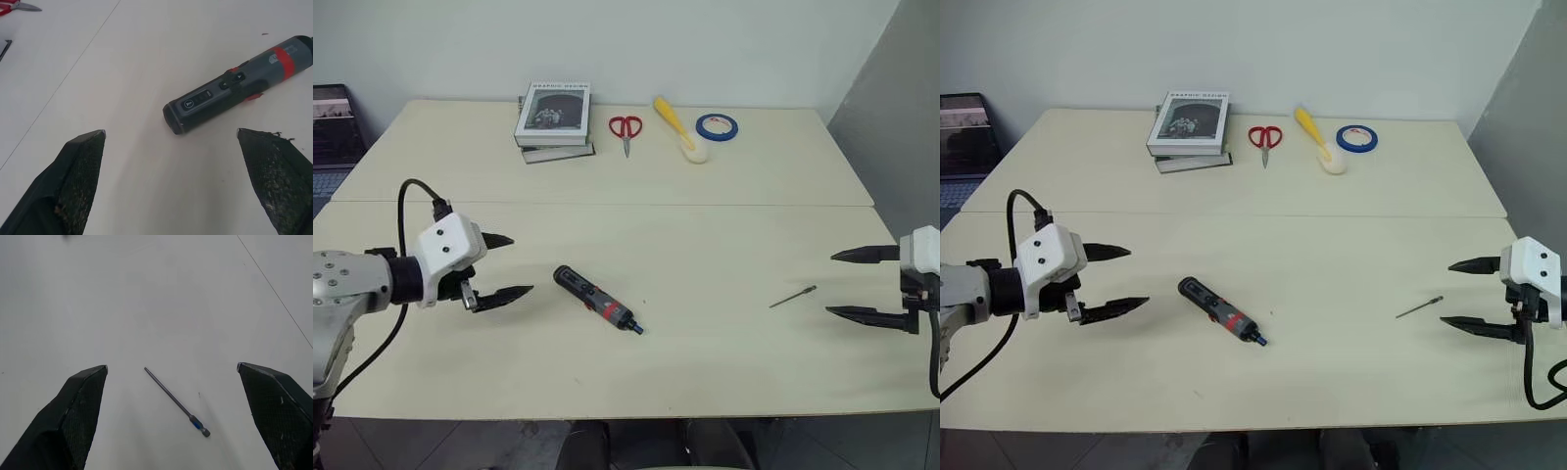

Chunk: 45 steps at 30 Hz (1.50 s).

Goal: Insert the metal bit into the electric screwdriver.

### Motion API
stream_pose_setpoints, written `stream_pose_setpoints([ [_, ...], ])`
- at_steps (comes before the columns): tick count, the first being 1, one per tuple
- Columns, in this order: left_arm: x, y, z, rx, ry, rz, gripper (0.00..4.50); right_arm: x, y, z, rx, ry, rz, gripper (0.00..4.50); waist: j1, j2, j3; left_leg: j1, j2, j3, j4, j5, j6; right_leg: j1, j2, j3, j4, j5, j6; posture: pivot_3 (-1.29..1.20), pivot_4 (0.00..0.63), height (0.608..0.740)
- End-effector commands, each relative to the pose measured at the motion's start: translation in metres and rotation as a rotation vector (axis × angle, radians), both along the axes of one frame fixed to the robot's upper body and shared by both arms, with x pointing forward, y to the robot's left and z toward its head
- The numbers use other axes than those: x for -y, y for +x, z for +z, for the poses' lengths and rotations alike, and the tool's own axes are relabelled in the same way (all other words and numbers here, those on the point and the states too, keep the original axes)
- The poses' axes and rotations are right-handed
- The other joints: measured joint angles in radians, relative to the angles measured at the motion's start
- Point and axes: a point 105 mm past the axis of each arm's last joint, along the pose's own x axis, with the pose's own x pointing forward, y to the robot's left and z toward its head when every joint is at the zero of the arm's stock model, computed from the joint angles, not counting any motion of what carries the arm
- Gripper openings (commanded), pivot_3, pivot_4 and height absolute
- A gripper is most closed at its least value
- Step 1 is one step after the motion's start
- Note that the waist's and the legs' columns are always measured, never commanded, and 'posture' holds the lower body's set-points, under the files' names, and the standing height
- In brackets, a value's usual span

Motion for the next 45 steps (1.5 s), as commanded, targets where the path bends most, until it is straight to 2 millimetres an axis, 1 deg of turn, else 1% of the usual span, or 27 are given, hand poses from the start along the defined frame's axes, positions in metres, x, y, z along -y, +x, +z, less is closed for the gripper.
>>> stream_pose_setpoints([
  [1,-0.001,-0.002,0.006,0.028,0.013,-0.012,4.50,-0.002,0.000,0.009,0.051,-0.006,0.005,4.46,0.000,0.000,0.000,0.000,0.000,0.000,0.000,0.000,0.000,0.000,0.000,0.000,0.000,0.000,0.000,0.00,0.150,0.740],
  [4,-0.002,-0.001,0.007,0.043,0.033,-0.003,4.50,-0.005,-0.001,0.007,0.051,-0.001,0.010,4.46,0.000,0.000,0.000,0.000,0.000,0.000,0.000,0.000,0.000,0.000,0.000,0.000,0.000,0.000,0.000,0.00,0.150,0.740],
  [6,0.002,0.000,0.012,0.076,0.003,-0.028,4.50,-0.006,0.000,0.005,0.050,0.002,0.011,4.46,0.000,0.000,0.000,0.000,0.000,0.000,0.000,0.000,0.000,0.000,0.000,0.000,0.000,0.000,0.000,0.00,0.150,0.740],
  [9,0.005,-0.004,0.010,0.059,-0.002,-0.056,4.50,-0.008,0.000,0.003,0.046,0.009,0.008,4.46,0.001,0.000,0.000,0.000,0.000,0.000,0.000,0.000,0.000,0.000,0.000,0.000,0.000,0.000,0.000,0.00,0.150,0.740],
  [13,0.005,-0.006,0.008,0.047,0.022,-0.079,4.50,-0.012,-0.004,0.000,-0.011,0.039,-0.005,4.46,0.001,0.000,0.000,0.000,0.000,0.000,0.000,0.000,0.000,0.000,0.000,0.000,0.000,0.000,0.000,0.00,0.150,0.740],
  [17,0.015,-0.008,0.010,0.048,0.059,-0.166,4.50,-0.017,-0.011,-0.003,-0.027,0.013,0.013,4.46,0.002,0.000,0.000,0.000,0.000,0.000,0.000,0.000,0.000,0.000,0.000,0.000,0.000,0.000,0.000,0.00,0.150,0.740],
  [20,0.023,-0.007,0.013,0.082,0.098,-0.223,4.50,-0.021,-0.014,-0.001,-0.001,-0.009,0.032,4.46,0.002,0.000,0.000,0.000,0.000,0.000,0.000,0.000,0.000,0.001,0.000,0.000,0.000,0.000,0.000,0.00,0.150,0.740],
  [23,0.041,-0.006,0.012,0.073,0.161,-0.350,4.50,-0.034,-0.023,0.003,-0.018,-0.003,0.056,4.46,0.003,0.000,0.000,0.000,0.000,0.000,0.001,0.000,0.000,0.001,0.000,0.000,0.000,0.001,0.001,0.00,0.150,0.740],
  [25,0.057,-0.007,0.006,0.040,0.218,-0.452,4.50,-0.043,-0.028,0.002,-0.026,-0.047,0.062,4.46,0.005,0.000,0.000,0.000,0.000,0.000,0.001,0.000,0.000,0.001,0.000,0.000,0.000,0.001,0.001,0.00,0.150,0.740],
  [29,0.078,-0.005,-0.001,0.024,0.287,-0.597,4.50,-0.058,-0.037,0.001,-0.067,-0.049,0.049,4.46,0.009,0.000,0.000,0.000,-0.001,-0.001,0.002,0.000,0.000,0.002,0.001,0.000,0.000,0.003,0.005,0.00,0.150,0.740],
  [32,0.094,-0.002,-0.007,0.021,0.342,-0.696,4.50,-0.065,-0.041,-0.001,-0.089,-0.067,0.026,4.46,0.008,0.000,0.000,0.000,-0.001,-0.001,0.002,0.000,0.000,0.002,0.001,0.000,0.000,0.003,0.005,0.00,0.150,0.740],
  [34,0.103,0.000,-0.015,0.011,0.404,-0.763,4.50,-0.066,-0.044,-0.007,-0.129,-0.110,-0.007,4.46,0.010,0.000,0.000,-0.001,-0.001,-0.001,0.002,0.000,0.000,0.003,0.001,0.000,0.000,0.003,0.005,0.00,0.150,0.740],
  [37,0.118,0.004,-0.021,0.003,0.427,-0.817,4.50,-0.077,-0.051,-0.006,-0.154,-0.074,0.005,4.46,0.011,-0.001,-0.001,0.000,-0.001,-0.001,0.002,0.000,0.000,0.003,0.001,0.000,0.000,0.003,0.005,0.00,0.150,0.740],
  [40,0.125,0.006,-0.027,-0.015,0.464,-0.862,4.50,-0.089,-0.055,-0.002,-0.144,-0.036,0.031,4.46,0.010,-0.001,-0.001,0.000,-0.001,-0.002,0.003,0.000,0.000,0.003,0.001,0.000,0.000,0.004,0.006,0.00,0.150,0.740],
  [45,0.132,0.007,-0.040,-0.031,0.536,-0.926,4.50,-0.099,-0.062,0.000,-0.184,0.011,0.047,4.46,0.011,-0.001,-0.001,-0.001,-0.001,-0.003,0.002,0.000,0.000,0.003,0.001,0.000,0.000,0.005,0.008,0.00,0.150,0.740],
])
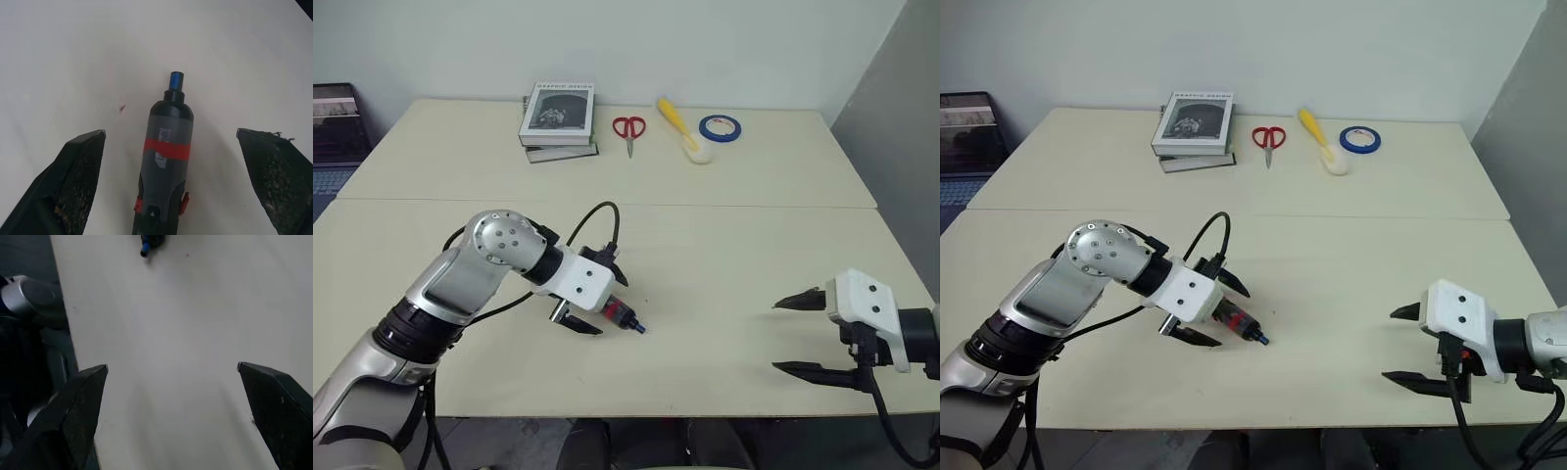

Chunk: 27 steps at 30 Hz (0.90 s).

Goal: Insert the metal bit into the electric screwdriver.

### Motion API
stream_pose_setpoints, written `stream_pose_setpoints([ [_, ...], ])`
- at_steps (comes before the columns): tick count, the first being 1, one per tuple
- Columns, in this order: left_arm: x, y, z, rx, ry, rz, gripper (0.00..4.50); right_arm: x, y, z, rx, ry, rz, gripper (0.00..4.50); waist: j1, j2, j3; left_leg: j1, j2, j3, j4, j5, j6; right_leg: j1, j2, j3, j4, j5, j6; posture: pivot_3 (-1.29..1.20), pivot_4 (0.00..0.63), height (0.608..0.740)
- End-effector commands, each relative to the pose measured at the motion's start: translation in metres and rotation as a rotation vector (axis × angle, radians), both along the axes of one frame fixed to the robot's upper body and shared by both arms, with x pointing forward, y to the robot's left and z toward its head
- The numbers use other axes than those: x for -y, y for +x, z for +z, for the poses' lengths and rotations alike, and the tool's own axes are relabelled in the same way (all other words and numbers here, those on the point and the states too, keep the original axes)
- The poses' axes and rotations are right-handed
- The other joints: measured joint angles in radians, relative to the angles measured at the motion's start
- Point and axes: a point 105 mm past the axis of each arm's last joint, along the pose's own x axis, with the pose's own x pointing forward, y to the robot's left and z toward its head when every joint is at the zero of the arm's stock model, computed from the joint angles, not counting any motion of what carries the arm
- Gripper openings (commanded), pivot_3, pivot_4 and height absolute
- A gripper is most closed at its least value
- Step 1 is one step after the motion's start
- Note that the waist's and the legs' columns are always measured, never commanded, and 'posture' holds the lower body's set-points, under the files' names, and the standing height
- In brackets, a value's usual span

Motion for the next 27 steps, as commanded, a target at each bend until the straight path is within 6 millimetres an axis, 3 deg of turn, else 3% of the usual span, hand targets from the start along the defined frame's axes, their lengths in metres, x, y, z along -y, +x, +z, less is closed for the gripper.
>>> stream_pose_setpoints([
  [1,0.006,0.003,-0.006,0.035,0.071,-0.066,4.50,-0.009,-0.004,0.011,0.014,0.043,0.014,4.46,0.003,0.000,0.000,0.000,0.000,0.000,0.000,0.000,0.000,0.000,0.000,0.000,0.000,0.000,0.000,0.00,0.150,0.740],
  [14,0.026,0.015,-0.031,0.064,0.172,-0.117,4.50,-0.022,-0.001,0.015,0.043,0.052,0.053,4.46,0.008,0.000,0.000,-0.001,0.000,0.000,0.000,0.000,0.000,0.000,0.000,0.000,0.000,0.000,0.001,0.00,0.150,0.740],
  [27,0.037,0.023,-0.038,0.078,0.209,-0.139,4.50,-0.022,-0.006,0.013,0.026,0.051,0.063,4.46,0.018,0.000,0.000,0.000,0.000,0.000,0.001,0.000,0.001,0.001,0.000,0.000,0.000,0.001,0.001,0.00,0.150,0.740],
])
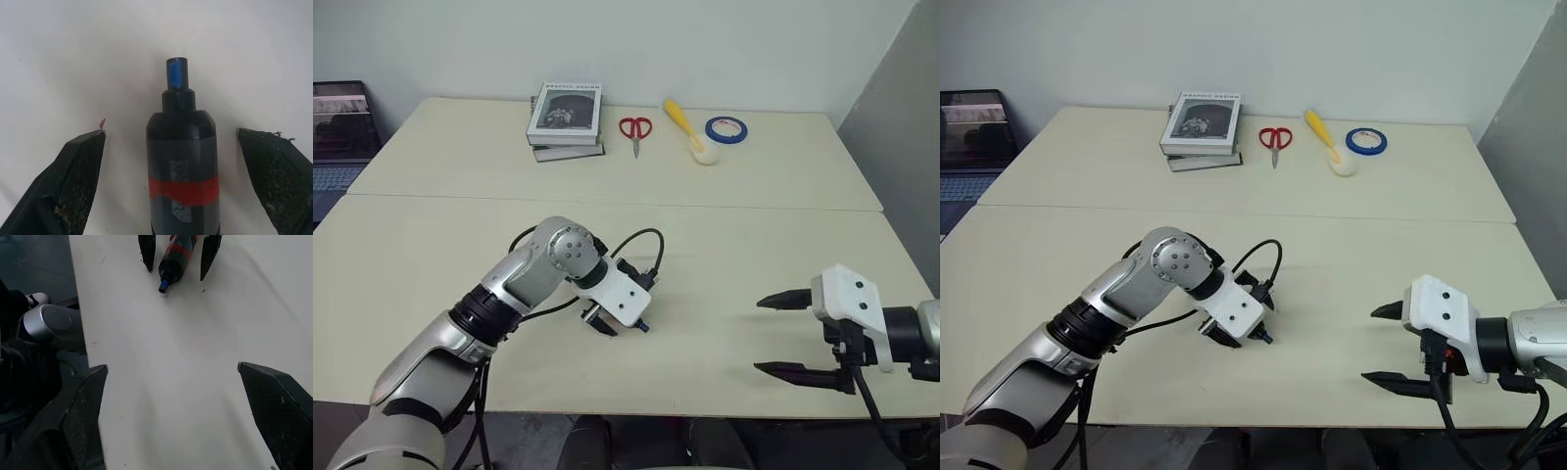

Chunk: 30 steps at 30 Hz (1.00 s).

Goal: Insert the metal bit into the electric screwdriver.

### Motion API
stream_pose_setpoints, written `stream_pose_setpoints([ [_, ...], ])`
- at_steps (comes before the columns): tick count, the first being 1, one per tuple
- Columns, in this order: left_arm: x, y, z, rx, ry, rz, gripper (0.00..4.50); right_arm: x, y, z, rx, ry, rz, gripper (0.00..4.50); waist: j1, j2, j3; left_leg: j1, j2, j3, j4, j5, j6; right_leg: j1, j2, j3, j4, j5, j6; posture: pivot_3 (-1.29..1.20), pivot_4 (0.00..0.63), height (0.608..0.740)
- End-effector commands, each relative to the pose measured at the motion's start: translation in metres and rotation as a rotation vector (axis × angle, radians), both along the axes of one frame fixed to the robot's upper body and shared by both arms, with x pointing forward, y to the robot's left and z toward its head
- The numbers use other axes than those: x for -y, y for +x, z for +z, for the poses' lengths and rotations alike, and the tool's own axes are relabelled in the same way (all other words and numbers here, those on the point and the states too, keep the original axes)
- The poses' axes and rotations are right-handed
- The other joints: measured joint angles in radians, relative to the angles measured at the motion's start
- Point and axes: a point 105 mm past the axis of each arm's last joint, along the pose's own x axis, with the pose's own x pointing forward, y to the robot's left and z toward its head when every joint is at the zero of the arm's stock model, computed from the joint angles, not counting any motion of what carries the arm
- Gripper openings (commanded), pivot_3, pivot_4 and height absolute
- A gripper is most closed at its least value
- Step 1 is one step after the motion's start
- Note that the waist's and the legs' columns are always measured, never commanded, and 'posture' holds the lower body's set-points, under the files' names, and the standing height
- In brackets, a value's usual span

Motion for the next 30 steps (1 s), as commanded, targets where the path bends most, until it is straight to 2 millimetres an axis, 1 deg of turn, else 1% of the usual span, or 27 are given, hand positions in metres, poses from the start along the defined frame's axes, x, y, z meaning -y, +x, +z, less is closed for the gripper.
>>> stream_pose_setpoints([
  [1,0.003,0.003,-0.001,0.015,0.027,-0.014,4.50,-0.002,-0.003,0.007,0.031,-0.008,0.025,4.46,0.001,0.000,0.000,0.000,0.000,0.000,0.000,0.000,0.000,0.000,0.000,0.000,0.000,0.000,0.000,0.00,0.150,0.740],
  [6,0.001,0.003,-0.005,0.003,0.053,-0.018,4.50,-0.002,-0.004,0.007,0.028,-0.011,0.026,4.46,0.001,0.000,0.000,0.000,0.000,0.000,0.000,0.000,0.000,0.001,0.000,0.000,0.000,0.000,0.000,0.00,0.150,0.740],
  [9,-0.002,0.003,-0.005,-0.005,0.067,-0.017,3.99,-0.001,-0.004,0.007,0.026,-0.013,0.025,4.50,0.001,0.001,-0.001,0.001,0.000,0.000,0.000,0.000,0.000,0.001,0.000,0.000,0.000,0.000,0.000,0.00,0.150,0.740],
  [11,-0.005,0.004,-0.006,-0.010,0.086,-0.016,3.43,-0.001,-0.004,0.008,0.025,-0.013,0.025,4.50,0.001,0.001,-0.001,0.001,0.000,0.000,0.000,0.000,0.000,0.001,0.000,0.000,0.000,0.000,0.000,0.00,0.150,0.740],
  [14,-0.008,0.006,-0.007,-0.003,0.110,-0.023,2.82,-0.001,-0.004,0.008,0.022,-0.012,0.026,4.50,0.001,0.001,-0.001,0.001,0.000,0.000,0.000,0.000,0.001,0.001,0.000,0.000,0.000,0.000,0.000,0.00,0.150,0.740],
  [19,-0.003,0.010,-0.009,0.005,0.113,-0.032,1.67,-0.001,-0.003,0.009,0.023,-0.013,0.027,4.50,0.000,0.001,-0.001,0.001,0.000,0.000,0.001,0.001,0.002,0.002,0.000,0.000,0.000,-0.001,-0.001,0.00,0.150,0.740],
  [21,-0.002,0.010,-0.009,0.005,0.113,-0.034,1.64,-0.001,-0.003,0.010,0.022,-0.013,0.027,4.50,0.000,0.001,-0.001,0.001,0.000,0.000,0.001,0.002,0.003,0.002,0.000,0.001,0.000,-0.001,-0.001,0.00,0.150,0.740],
  [25,0.010,0.007,-0.010,-0.009,0.066,-0.034,1.64,-0.001,-0.002,0.010,0.027,-0.015,0.026,4.50,0.003,0.002,-0.002,0.001,-0.001,0.000,0.001,0.002,0.003,0.002,0.000,0.001,0.000,-0.002,-0.003,0.00,0.150,0.740],
  [27,0.011,0.005,-0.009,-0.017,0.056,-0.035,1.64,-0.001,-0.002,0.010,0.027,-0.016,0.026,4.50,0.005,0.003,-0.002,0.001,-0.001,0.000,0.002,0.002,0.003,0.003,0.000,0.002,0.000,-0.002,-0.003,0.00,0.150,0.740],
  [30,0.014,-0.001,-0.003,-0.065,0.010,-0.020,1.64,-0.002,-0.002,0.010,0.026,-0.015,0.024,4.50,0.005,0.003,-0.002,0.000,-0.002,0.000,0.002,0.002,0.003,0.003,0.000,0.002,-0.001,-0.001,-0.003,0.00,0.150,0.740],
])
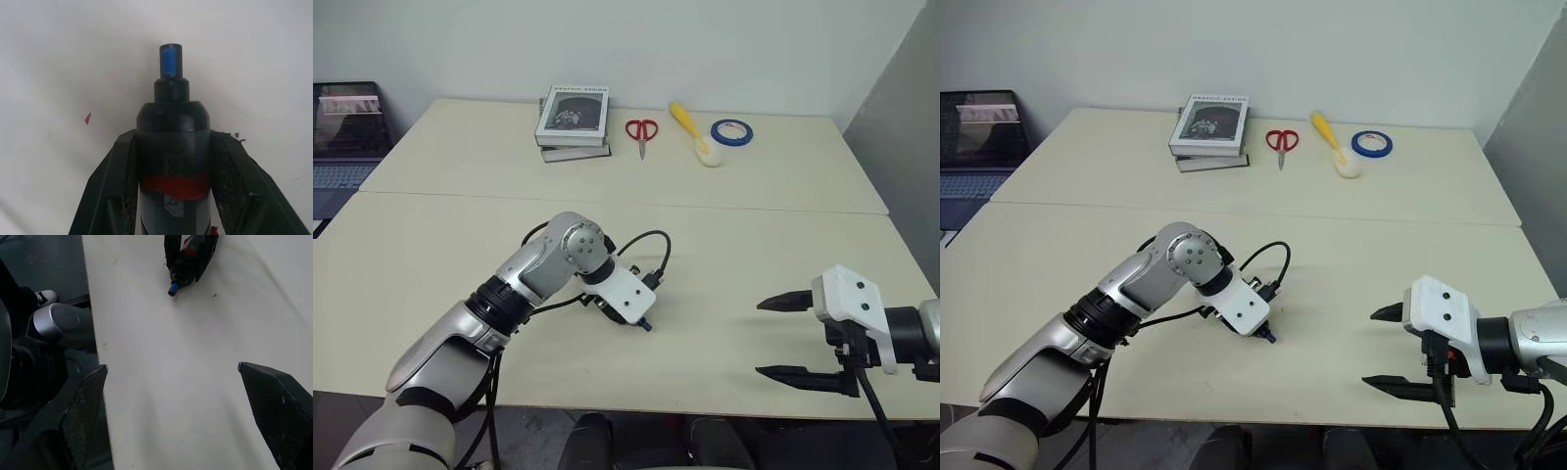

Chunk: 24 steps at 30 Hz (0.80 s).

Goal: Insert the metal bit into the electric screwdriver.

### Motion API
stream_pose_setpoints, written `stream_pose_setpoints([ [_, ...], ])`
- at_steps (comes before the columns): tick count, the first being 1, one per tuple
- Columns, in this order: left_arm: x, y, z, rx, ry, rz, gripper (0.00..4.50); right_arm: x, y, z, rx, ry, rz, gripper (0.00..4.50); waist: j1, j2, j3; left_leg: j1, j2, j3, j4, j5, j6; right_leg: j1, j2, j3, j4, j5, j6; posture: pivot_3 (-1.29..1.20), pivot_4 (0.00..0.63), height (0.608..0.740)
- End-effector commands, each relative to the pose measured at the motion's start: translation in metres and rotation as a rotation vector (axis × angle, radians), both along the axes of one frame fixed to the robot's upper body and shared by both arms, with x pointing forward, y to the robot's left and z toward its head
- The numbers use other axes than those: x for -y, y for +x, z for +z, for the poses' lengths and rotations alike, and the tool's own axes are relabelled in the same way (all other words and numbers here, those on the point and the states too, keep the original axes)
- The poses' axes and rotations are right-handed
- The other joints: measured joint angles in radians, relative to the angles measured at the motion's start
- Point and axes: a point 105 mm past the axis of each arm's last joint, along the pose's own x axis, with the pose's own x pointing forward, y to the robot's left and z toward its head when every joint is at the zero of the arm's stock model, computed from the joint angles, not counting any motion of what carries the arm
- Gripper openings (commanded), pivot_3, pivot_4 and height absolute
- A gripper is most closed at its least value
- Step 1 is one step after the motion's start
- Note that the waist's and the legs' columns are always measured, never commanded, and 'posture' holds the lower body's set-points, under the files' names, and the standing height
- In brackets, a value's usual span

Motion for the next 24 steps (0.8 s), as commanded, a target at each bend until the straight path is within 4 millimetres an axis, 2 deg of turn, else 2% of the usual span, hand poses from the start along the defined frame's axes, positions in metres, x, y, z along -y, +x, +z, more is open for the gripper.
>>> stream_pose_setpoints([
  [1,0.009,-0.007,0.004,-0.052,-0.070,0.019,1.64,-0.001,0.001,0.008,0.041,-0.006,0.005,4.50,0.000,0.000,0.000,0.000,0.000,0.000,0.000,0.000,0.000,0.000,0.000,0.000,0.000,0.000,0.000,0.00,0.150,0.740],
  [3,0.012,-0.006,0.011,-0.061,-0.106,0.040,1.64,0.000,0.001,0.008,0.043,-0.007,0.001,4.50,-0.001,0.000,0.000,-0.001,0.000,0.000,0.000,0.000,0.000,-0.001,0.000,0.000,0.000,0.001,0.001,0.00,0.150,0.740],
  [7,0.030,0.004,0.055,-0.097,-0.338,0.158,1.64,0.002,0.003,0.011,0.052,0.001,-0.019,4.50,-0.001,-0.001,0.000,-0.003,0.000,-0.001,-0.001,0.000,0.000,-0.002,0.000,-0.001,0.000,0.002,0.003,0.00,0.150,0.740],
  [9,0.031,0.008,0.068,-0.105,-0.417,0.214,1.64,0.003,0.005,0.012,0.058,0.006,-0.032,4.50,-0.001,-0.002,0.001,-0.003,0.000,-0.002,-0.001,0.000,0.000,-0.002,0.000,-0.002,-0.001,0.002,0.003,0.00,0.150,0.740],
  [12,0.031,0.017,0.079,-0.091,-0.509,0.288,1.64,0.006,0.008,0.015,0.069,0.006,-0.049,4.50,-0.004,-0.002,0.001,-0.003,0.000,-0.002,-0.002,0.000,0.000,-0.002,0.000,-0.002,-0.001,0.002,0.003,0.00,0.150,0.740],
  [18,0.043,0.037,0.102,-0.117,-0.862,0.517,1.64,0.009,0.017,0.026,0.115,0.060,-0.083,4.50,-0.005,-0.002,0.001,-0.002,0.000,-0.002,-0.002,0.000,0.000,-0.002,0.001,-0.002,-0.001,0.002,0.003,0.00,0.150,0.740],
  [24,0.050,0.045,0.106,-0.175,-1.172,0.687,1.64,-0.002,0.027,0.044,0.221,0.203,-0.080,4.50,-0.005,-0.002,0.001,-0.002,0.000,-0.003,-0.003,0.000,0.000,-0.002,0.001,-0.002,-0.001,0.002,0.003,0.00,0.150,0.740],
])
